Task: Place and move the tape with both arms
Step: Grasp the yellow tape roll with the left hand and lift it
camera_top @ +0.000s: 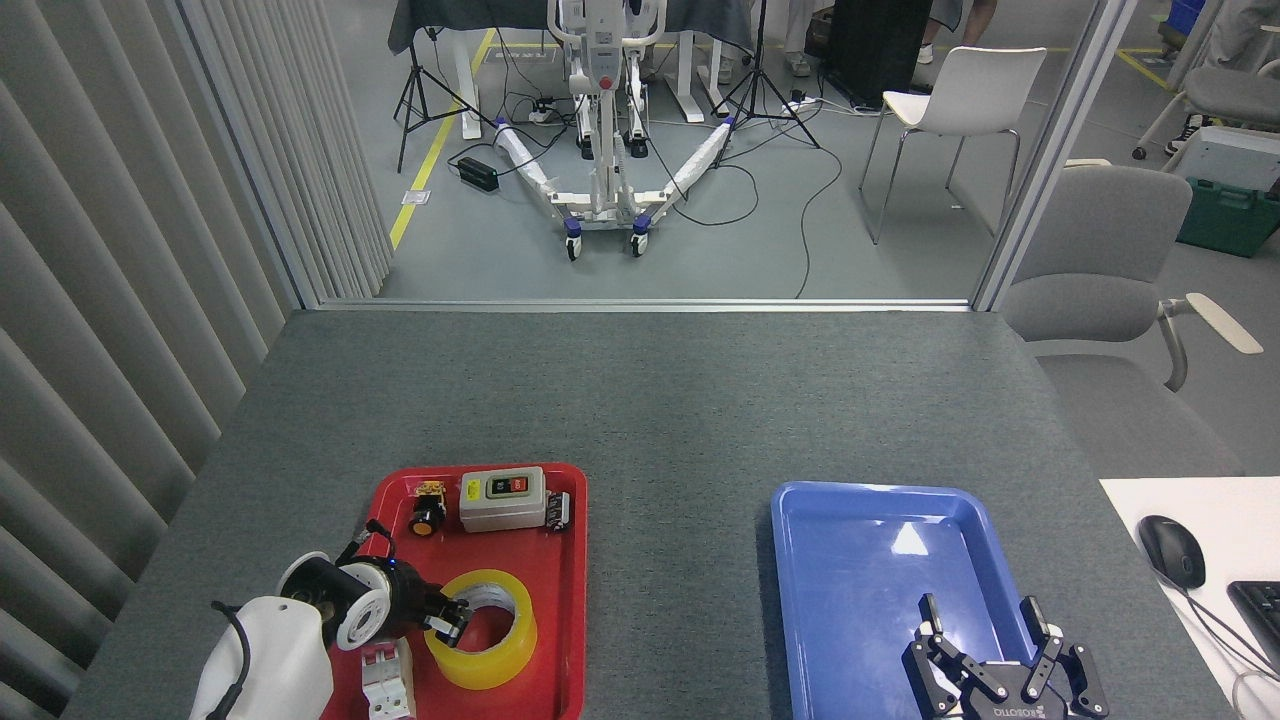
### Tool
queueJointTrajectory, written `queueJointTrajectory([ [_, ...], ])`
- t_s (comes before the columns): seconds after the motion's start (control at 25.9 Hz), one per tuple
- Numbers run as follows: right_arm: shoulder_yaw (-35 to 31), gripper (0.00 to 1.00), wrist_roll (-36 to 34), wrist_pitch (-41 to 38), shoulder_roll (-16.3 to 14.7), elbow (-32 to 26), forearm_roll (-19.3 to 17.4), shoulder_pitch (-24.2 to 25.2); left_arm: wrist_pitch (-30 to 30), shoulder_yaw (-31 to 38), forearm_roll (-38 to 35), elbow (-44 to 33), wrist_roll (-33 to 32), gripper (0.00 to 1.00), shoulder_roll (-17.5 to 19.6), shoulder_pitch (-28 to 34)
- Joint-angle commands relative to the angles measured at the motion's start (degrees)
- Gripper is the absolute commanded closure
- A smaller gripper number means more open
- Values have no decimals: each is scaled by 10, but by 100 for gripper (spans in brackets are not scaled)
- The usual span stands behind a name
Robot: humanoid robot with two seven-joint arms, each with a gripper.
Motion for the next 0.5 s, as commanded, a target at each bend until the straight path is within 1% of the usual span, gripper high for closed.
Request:
queueJointTrajectory([
  [0.0,0,0,0,0,0,0,1,0,-3,-4,-1,5,-3,87,-12,0],
  [0.04,0,0,0,0,0,1,1,0,-3,-4,-1,7,-3,95,-16,0],
  [0.08,0,0,0,-1,0,1,1,0,-4,-4,3,7,-3,100,-20,0],
  [0.31,0,0,0,0,0,1,2,0,-26,1,20,-5,9,100,-34,0],
  [0.46,0,0,0,0,0,1,3,0,-34,7,93,-24,63,100,-26,-6],
])
